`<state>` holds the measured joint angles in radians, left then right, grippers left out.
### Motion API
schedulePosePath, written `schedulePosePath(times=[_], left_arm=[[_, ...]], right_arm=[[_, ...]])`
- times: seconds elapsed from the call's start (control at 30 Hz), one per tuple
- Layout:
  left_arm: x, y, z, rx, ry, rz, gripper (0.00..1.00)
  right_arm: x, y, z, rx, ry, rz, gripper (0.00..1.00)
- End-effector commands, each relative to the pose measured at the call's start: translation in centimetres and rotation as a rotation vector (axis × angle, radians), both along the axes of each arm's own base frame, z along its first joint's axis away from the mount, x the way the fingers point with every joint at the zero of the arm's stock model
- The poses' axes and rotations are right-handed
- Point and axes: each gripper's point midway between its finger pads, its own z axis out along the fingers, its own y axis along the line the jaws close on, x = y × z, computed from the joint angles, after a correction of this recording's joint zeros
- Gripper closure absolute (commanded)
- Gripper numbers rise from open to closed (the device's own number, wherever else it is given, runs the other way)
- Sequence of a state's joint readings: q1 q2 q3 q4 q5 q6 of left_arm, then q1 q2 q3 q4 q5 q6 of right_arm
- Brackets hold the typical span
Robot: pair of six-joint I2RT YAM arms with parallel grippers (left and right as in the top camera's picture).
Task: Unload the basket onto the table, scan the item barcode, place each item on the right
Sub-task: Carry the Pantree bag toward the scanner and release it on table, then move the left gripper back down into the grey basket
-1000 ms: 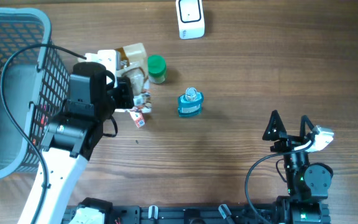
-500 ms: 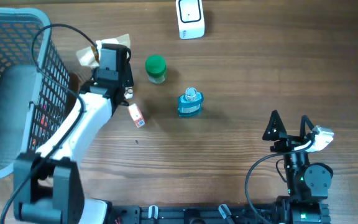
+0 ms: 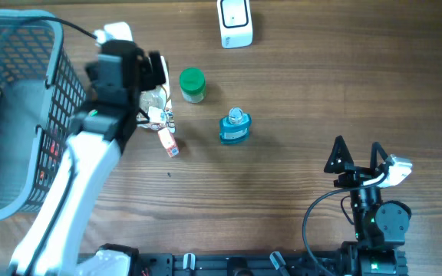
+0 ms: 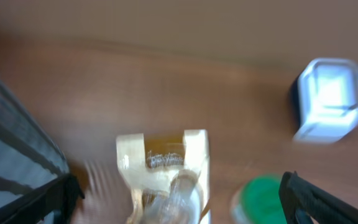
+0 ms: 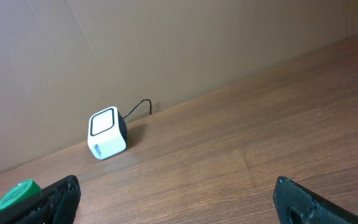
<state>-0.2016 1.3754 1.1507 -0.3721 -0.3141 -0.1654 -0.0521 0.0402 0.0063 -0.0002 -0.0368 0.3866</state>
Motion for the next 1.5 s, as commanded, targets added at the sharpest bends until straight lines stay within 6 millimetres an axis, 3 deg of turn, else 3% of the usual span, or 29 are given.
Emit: schedulePosePath(times=[0.0,0.03,0.1,0.2,0.3,0.37,0.43,0.5,0.63,0.87,0.93,1.07,1.27,1.47], left_arm=[[-4.6,1.6,15.5,-0.045,-0.364,0.006,0.00],[-6.1,3.4,18.8,-0.049,-0.445,0.053,0.00],[-8.7,8.6,22.4,-0.028,-0.508,0.212,0.00],[-10.8,15.1,22.6,-0.027,-0.436,0.367,0.00],[-10.6,20.4,19.3,-0.116,-0.324,0.315,0.00],[-10.7,23.5,15.7,-0.176,-0.220,0.362,0.00],[-10.9,25.3,11.9,-0.141,-0.075,0.357,0.00],[-11.4,25.9,7.0,-0.037,0.153,0.262,0.00],[-11.6,26.2,1.7,-0.022,0.356,0.168,0.00],[-13.0,25.4,-3.8,0.022,0.551,-0.003,0.00],[-13.9,26.4,-5.9,0.083,0.618,-0.002,0.00],[-13.4,26.9,-9.1,0.098,0.611,0.005,0.00],[-13.7,26.3,-15.6,0.017,0.712,-0.065,0.00],[-13.7,26.1,-18.6,-0.040,0.762,-0.089,0.00]], right_arm=[[0.0,0.1,0.1,-0.017,-0.005,0.005,0.00],[0.0,0.1,0.1,-0.017,-0.005,0.005,0.00],[0.0,0.1,0.1,-0.017,-0.005,0.005,0.00],[0.0,0.1,0.1,-0.017,-0.005,0.005,0.00],[0.0,0.1,0.1,-0.017,-0.005,0.005,0.00],[0.0,0.1,0.1,-0.017,-0.005,0.005,0.00],[0.0,0.1,0.1,-0.017,-0.005,0.005,0.00],[0.0,0.1,0.1,-0.017,-0.005,0.005,0.00],[0.0,0.1,0.1,-0.017,-0.005,0.005,0.00],[0.0,0.1,0.1,-0.017,-0.005,0.005,0.00],[0.0,0.1,0.1,-0.017,-0.005,0.005,0.00],[0.0,0.1,0.1,-0.017,-0.005,0.005,0.00],[0.0,0.1,0.1,-0.017,-0.005,0.005,0.00],[0.0,0.1,0.1,-0.017,-0.004,0.005,0.00]])
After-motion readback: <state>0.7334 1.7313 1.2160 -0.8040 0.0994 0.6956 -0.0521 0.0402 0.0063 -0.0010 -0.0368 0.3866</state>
